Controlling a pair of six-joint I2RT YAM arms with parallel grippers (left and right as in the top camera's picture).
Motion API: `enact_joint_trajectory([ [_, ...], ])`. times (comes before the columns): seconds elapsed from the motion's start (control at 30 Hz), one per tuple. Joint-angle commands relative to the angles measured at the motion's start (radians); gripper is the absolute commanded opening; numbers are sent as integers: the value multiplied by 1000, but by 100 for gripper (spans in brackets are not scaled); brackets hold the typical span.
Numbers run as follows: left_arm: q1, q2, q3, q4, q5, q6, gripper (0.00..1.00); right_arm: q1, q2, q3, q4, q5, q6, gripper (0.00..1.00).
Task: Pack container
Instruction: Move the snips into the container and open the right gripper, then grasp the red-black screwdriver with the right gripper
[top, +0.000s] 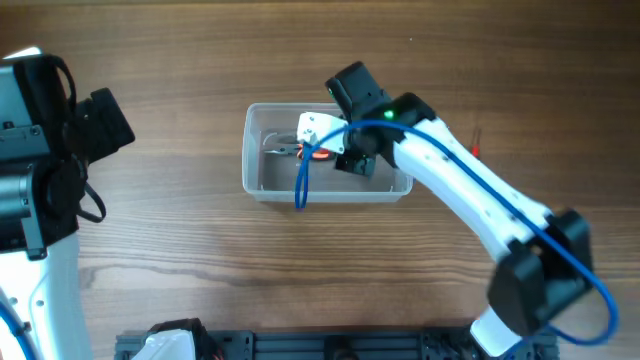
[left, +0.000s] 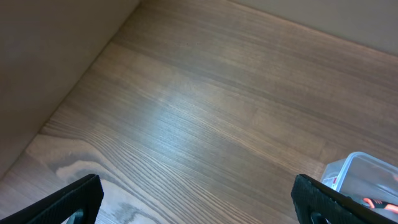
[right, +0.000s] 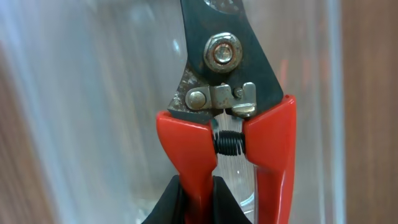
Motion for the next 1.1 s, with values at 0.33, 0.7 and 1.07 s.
enact_joint_trajectory([
  [0.33,5,-10,-2,0,-16,-3,100,-161,202,8,101,-6,196,100],
  [0.7,5,-10,-2,0,-16,-3,100,-170,-254,304,-107,-21,496,100],
  [1.07,5,-10,-2,0,-16,-3,100,-626,-247,105,-130,-89,876,100],
])
